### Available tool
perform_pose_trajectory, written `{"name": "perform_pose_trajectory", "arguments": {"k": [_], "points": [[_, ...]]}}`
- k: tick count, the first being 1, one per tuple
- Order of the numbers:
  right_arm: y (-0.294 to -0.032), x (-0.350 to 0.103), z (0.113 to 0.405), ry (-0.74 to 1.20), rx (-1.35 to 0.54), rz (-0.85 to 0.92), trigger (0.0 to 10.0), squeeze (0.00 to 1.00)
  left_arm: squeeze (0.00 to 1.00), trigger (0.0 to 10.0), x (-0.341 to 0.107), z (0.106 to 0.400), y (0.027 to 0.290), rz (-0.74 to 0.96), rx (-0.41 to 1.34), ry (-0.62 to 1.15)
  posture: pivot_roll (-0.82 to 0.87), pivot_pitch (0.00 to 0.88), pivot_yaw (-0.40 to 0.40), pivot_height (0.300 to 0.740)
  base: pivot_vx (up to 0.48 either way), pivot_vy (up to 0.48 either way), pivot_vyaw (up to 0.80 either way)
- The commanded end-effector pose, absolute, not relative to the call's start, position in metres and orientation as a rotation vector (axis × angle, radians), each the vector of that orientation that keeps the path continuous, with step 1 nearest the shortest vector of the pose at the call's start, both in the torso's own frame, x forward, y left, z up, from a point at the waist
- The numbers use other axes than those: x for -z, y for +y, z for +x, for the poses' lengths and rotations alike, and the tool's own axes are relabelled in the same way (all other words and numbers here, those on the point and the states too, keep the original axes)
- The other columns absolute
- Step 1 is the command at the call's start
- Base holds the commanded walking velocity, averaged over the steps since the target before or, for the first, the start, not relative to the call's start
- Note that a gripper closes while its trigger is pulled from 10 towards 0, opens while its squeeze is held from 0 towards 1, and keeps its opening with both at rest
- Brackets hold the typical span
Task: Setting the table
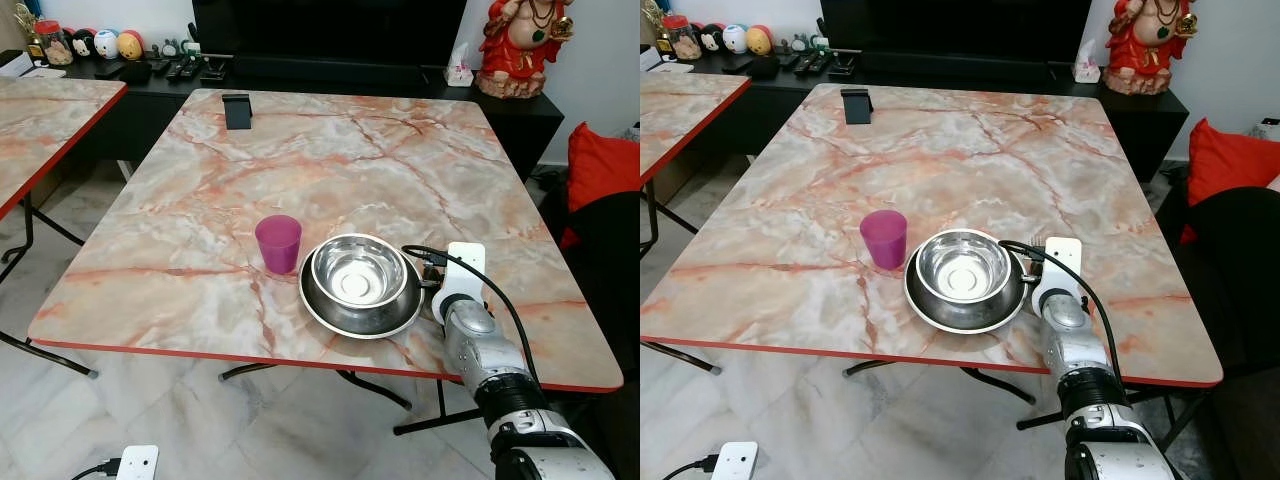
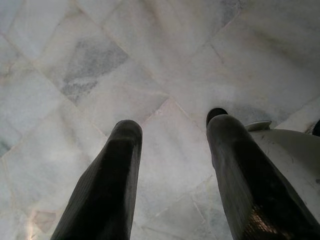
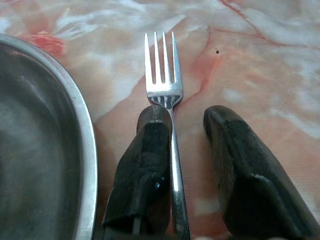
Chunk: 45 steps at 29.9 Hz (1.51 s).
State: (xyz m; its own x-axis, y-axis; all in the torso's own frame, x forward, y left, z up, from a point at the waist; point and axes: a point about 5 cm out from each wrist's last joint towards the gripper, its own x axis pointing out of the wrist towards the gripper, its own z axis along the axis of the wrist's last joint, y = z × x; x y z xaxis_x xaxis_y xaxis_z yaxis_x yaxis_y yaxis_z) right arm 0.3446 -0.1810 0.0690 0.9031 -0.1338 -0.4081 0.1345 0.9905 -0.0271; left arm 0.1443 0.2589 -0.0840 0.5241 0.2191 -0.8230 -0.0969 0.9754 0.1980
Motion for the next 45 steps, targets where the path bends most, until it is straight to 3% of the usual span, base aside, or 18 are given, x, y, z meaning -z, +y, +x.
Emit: {"name": "perform_pose_trajectory", "arguments": {"k": [1,45], "points": [[-0.1825,-0.0724,0.3474,0.414,0.145,0.0,10.0,0.0,0.0,10.0,0.0845,0.1406,0.2622,0.144,-0.19,1.019,-0.01,0.0,-0.027,0.74,0.0,0.0,0.0],[-0.1872,-0.0735,0.3483,0.408,0.176,-0.002,10.0,0.0,0.0,10.0,0.0842,0.141,0.2627,0.143,-0.191,1.018,-0.01,0.0,-0.025,0.74,0.0,0.0,0.0]]}}
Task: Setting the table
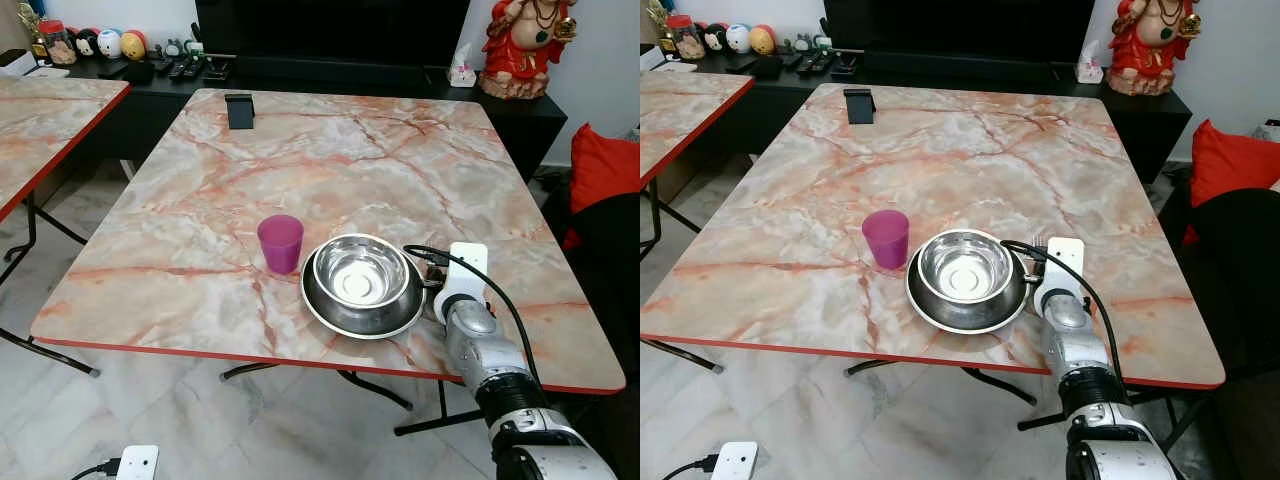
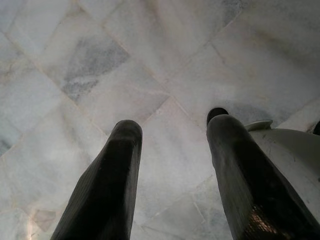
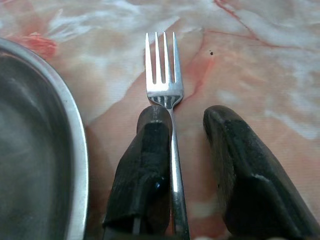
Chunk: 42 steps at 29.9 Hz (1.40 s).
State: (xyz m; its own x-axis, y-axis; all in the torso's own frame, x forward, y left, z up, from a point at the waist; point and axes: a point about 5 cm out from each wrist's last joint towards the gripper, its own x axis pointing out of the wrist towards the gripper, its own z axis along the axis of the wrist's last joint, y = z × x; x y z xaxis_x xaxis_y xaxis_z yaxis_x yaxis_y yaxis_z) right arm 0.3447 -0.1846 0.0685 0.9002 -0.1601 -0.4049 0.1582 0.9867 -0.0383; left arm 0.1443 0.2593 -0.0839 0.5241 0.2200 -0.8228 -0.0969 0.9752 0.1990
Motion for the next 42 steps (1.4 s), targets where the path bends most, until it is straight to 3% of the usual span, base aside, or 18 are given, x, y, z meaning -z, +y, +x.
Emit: {"name": "perform_pose_trajectory", "arguments": {"k": [1,28,42], "points": [[-0.187,-0.074,0.348,0.407,0.176,-0.002,10.0,0.0,0.0,10.0,0.084,0.141,0.263,0.144,-0.191,1.018,-0.01,0.0,-0.025,0.74,0.0,0.0,0.0],[-0.181,-0.084,0.353,0.316,0.167,0.017,10.0,0.0,0.0,10.0,0.084,0.141,0.263,0.148,-0.19,1.018,-0.01,0.0,-0.023,0.74,0.0,0.0,0.0],[-0.18,-0.119,0.35,-0.048,0.153,-0.015,10.0,0.0,0.0,10.0,0.084,0.14,0.263,0.148,-0.197,1.012,-0.01,0.0,-0.024,0.74,0.0,0.0,0.0]]}}
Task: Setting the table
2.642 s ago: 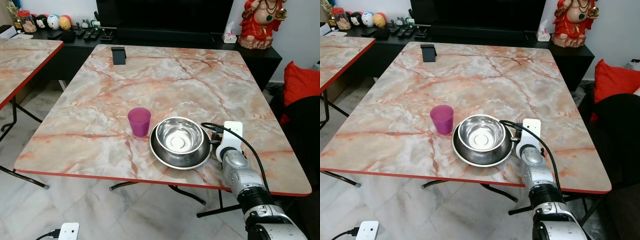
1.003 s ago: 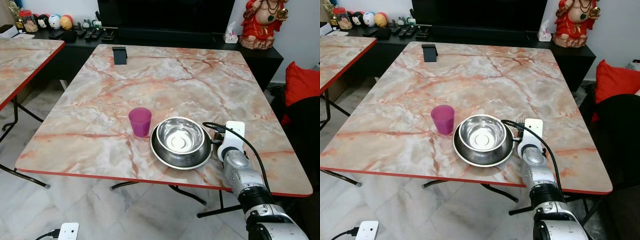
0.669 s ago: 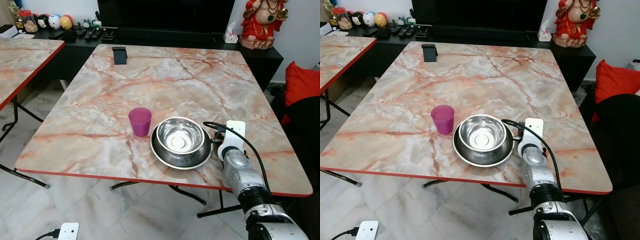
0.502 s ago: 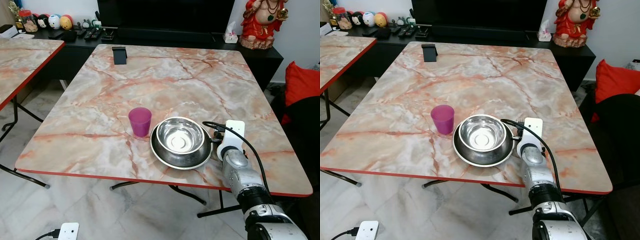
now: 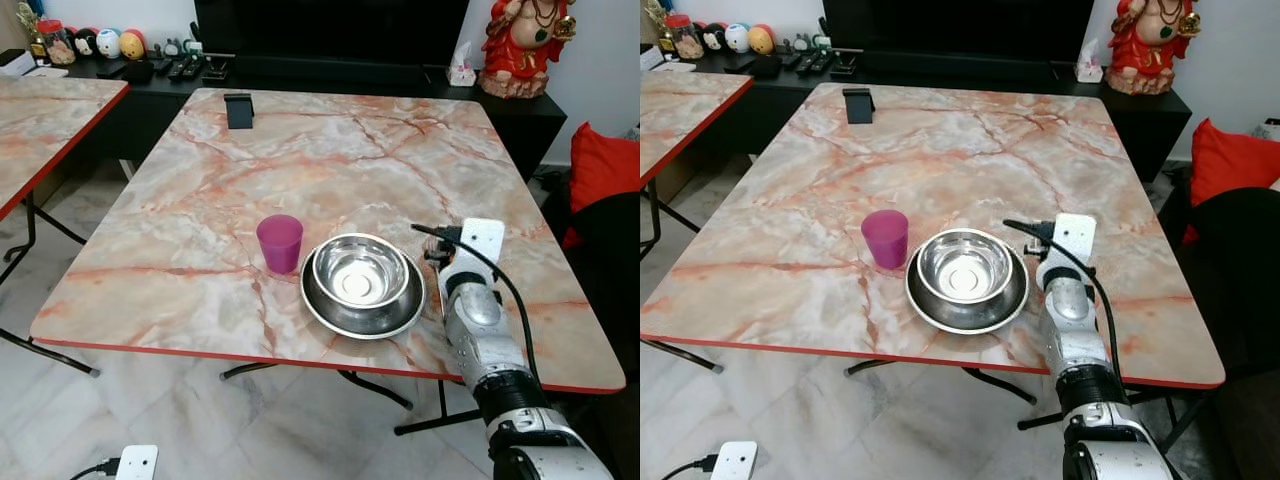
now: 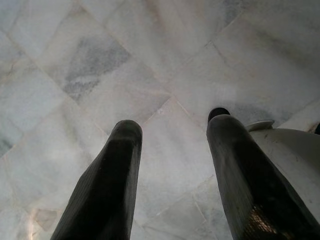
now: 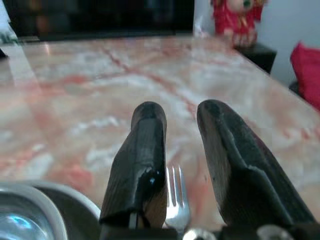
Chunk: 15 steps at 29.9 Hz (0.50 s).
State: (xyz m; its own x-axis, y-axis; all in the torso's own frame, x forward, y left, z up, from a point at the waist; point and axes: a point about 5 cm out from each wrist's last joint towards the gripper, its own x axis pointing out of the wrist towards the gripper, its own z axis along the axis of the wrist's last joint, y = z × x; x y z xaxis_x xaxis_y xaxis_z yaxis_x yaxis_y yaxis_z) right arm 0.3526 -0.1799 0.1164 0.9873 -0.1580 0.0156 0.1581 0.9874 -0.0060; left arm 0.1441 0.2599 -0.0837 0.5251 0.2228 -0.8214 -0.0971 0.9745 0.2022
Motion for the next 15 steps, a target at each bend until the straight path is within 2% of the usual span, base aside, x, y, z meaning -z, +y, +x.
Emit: {"name": "perform_pose_trajectory", "arguments": {"k": [1,4,15], "points": [[-0.18,-0.12,0.349,-0.068,0.148,-0.02,10.0,0.0,0.0,10.0,0.084,0.14,0.263,0.148,-0.198,1.011,-0.01,0.0,-0.024,0.74,0.0,0.0,0.0],[-0.181,-0.128,0.344,-0.151,0.14,-0.041,10.0,0.0,0.0,10.0,0.084,0.14,0.263,0.143,-0.201,1.005,-0.01,0.0,-0.027,0.74,0.0,0.0,0.0],[-0.184,-0.125,0.326,-0.219,0.094,-0.081,10.0,0.0,0.0,10.0,0.084,0.139,0.262,0.135,-0.215,0.987,-0.02,0.0,-0.033,0.74,0.0,0.0,0.0]]}}
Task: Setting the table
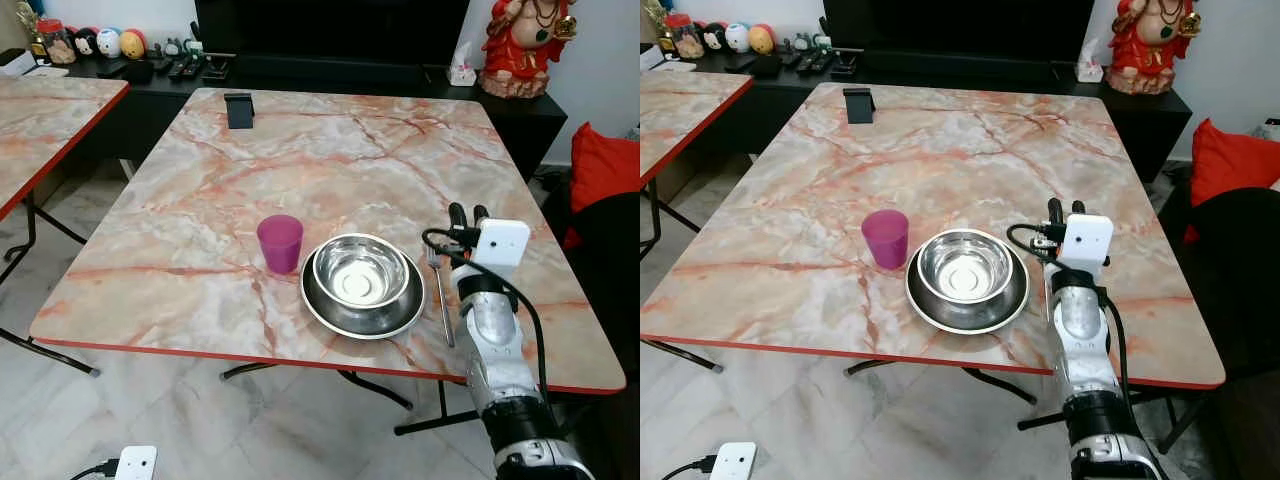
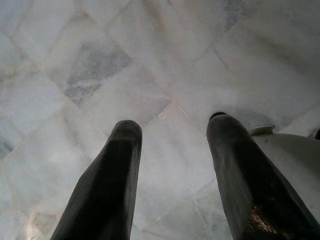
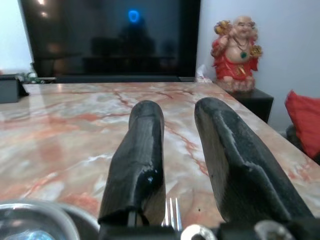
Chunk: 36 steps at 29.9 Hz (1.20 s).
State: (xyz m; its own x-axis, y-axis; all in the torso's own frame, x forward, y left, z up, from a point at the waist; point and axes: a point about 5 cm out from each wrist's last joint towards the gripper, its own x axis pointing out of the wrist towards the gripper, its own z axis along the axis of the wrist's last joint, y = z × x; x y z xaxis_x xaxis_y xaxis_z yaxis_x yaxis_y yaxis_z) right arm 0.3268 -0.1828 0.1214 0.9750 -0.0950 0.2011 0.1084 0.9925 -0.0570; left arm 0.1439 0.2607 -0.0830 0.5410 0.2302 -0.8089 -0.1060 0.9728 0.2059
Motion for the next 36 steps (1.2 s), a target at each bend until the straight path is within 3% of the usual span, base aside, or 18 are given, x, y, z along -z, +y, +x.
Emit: {"name": "perform_pose_trajectory", "arguments": {"k": [1,11,24,36], "points": [[-0.183,-0.122,0.323,-0.215,0.086,-0.084,10.0,0.0,0.0,10.0,0.084,0.139,0.262,0.135,-0.216,0.985,-0.03,0.0,-0.031,0.74,0.0,0.0,0.0],[-0.166,-0.12,0.318,-0.217,0.056,-0.053,10.0,0.0,0.0,10.0,0.084,0.14,0.261,0.116,-0.217,0.973,-0.03,0.0,-0.038,0.74,0.0,0.0,0.0],[-0.162,-0.132,0.329,-0.242,0.092,-0.015,10.0,0.0,0.0,10.0,0.085,0.137,0.26,0.091,-0.236,0.978,-0.02,0.0,-0.051,0.74,0.0,0.0,0.0],[-0.157,-0.137,0.333,-0.262,0.1,0.002,10.0,0.0,0.0,10.0,0.087,0.133,0.259,0.101,-0.217,0.991,-0.02,0.0,-0.051,0.74,0.0,0.288,0.0]]}}
